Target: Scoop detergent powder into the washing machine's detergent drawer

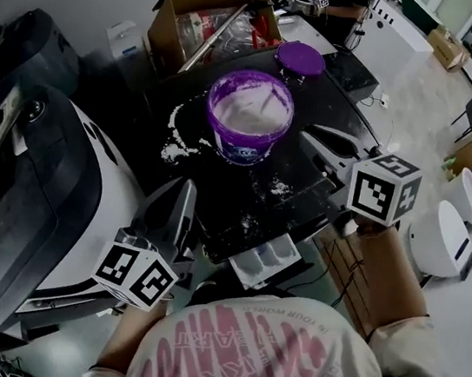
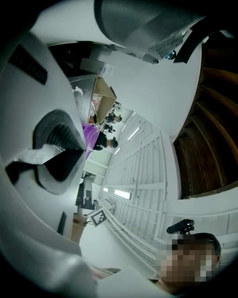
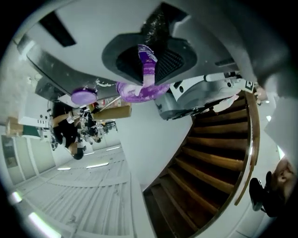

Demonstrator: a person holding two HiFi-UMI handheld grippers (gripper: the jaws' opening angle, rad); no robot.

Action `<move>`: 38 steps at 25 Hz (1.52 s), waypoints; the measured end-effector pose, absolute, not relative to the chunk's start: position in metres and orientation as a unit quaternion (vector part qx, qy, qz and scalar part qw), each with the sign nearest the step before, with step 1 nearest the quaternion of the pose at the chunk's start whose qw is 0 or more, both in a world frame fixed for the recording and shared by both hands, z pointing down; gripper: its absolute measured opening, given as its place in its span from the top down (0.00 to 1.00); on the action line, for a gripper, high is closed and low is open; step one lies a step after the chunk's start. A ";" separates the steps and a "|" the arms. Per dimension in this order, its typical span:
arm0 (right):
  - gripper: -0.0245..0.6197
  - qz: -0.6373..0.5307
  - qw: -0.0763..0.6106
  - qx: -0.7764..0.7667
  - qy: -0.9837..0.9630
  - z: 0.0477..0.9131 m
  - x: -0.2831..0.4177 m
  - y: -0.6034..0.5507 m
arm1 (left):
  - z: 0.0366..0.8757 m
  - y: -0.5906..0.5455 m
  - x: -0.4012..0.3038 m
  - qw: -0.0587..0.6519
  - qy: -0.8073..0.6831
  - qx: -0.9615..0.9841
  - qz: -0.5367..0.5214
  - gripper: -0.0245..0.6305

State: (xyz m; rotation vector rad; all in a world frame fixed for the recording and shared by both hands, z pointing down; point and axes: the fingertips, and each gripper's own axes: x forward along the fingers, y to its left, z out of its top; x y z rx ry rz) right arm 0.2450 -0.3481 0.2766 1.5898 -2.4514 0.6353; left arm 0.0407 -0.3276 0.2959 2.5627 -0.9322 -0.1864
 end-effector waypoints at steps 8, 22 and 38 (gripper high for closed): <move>0.77 0.169 0.228 0.437 -0.854 0.271 0.239 -0.382 | 0.311 -0.311 0.023 0.208 -0.397 0.892 -0.062 0.96; 0.69 0.172 0.459 0.366 -0.791 0.304 0.218 -0.449 | 0.317 -0.292 -0.033 0.203 -0.455 0.862 -0.090 0.96; 0.57 0.180 0.569 0.344 -0.725 0.350 0.210 -0.486 | 0.316 -0.295 -0.089 0.202 -0.502 0.833 -0.113 0.96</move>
